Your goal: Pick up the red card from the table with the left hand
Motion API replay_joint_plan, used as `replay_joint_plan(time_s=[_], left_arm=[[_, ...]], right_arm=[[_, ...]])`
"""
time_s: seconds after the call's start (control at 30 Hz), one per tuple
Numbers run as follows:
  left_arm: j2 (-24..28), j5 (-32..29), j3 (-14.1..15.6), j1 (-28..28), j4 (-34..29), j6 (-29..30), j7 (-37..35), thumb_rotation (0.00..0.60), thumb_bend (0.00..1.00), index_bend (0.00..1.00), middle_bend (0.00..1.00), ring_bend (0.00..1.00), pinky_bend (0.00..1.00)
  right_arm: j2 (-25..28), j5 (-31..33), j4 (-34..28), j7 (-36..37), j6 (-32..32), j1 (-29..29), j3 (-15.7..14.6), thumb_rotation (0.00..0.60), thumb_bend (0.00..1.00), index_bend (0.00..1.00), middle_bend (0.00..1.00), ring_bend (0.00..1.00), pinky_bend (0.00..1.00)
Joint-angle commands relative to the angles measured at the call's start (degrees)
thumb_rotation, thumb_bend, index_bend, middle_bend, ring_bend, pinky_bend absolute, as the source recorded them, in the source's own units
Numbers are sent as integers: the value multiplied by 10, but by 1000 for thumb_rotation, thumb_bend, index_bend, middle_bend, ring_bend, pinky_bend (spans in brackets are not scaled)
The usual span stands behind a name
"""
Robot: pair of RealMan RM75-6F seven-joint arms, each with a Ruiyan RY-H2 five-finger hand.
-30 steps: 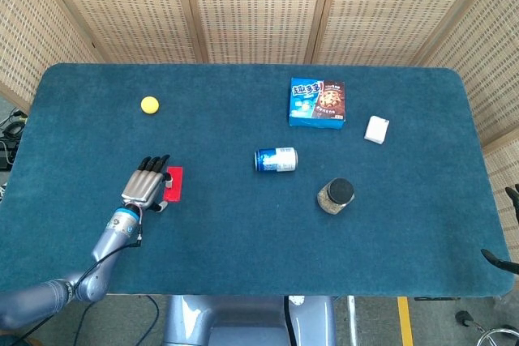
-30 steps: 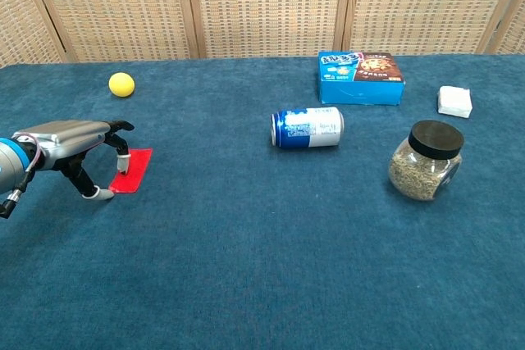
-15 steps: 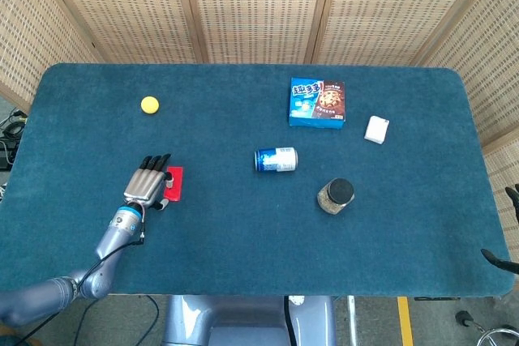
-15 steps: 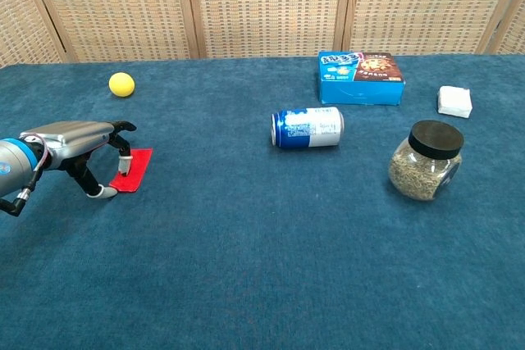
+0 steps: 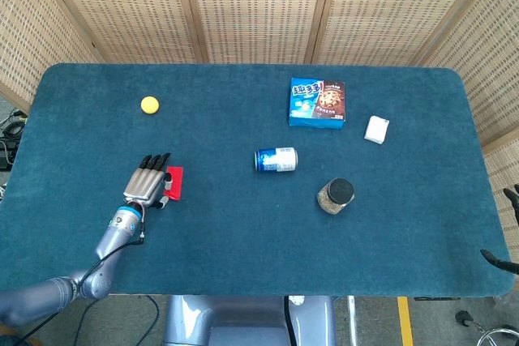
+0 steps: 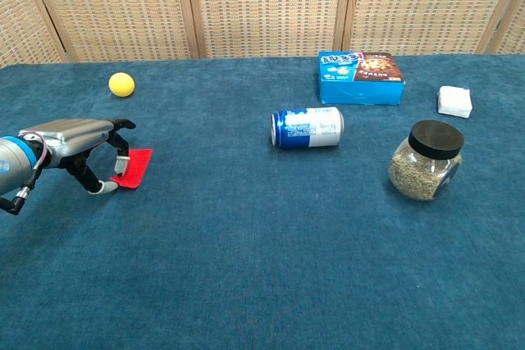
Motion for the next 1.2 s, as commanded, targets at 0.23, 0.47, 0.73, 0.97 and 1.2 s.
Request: replay_joint_plan(time_s=[0.23, 0.47, 0.73, 0.97, 1.2], left_arm=[[1, -43, 4, -10, -13, -8, 44, 600, 550, 544, 0, 0, 0], [2, -45, 5, -11, -18, -4, 37, 600, 543, 588, 0, 0, 0], [0, -21, -9, -16, -1, -7, -7, 600, 542, 652, 0, 0, 0], [-13, -40, -44, -46, 42, -27, -21, 600, 541, 660, 0, 0, 0], [-42, -44, -99, -93, 123, -38, -55, 600, 541, 663, 0, 0, 0]], right_arm=[[1, 0, -1, 2, 0, 0, 0, 600, 0, 57, 0, 0, 0], [2, -1, 0, 5, 0, 0, -1, 600, 0, 58, 0, 0, 0], [0, -3, 0, 3, -4, 2, -2, 600, 0, 63, 0, 0, 0], [-4, 7, 3, -2, -13, 6, 1, 600, 0, 62, 0, 0, 0], [-9, 17, 12, 3, -18, 11, 8, 600, 0, 60, 0, 0, 0]])
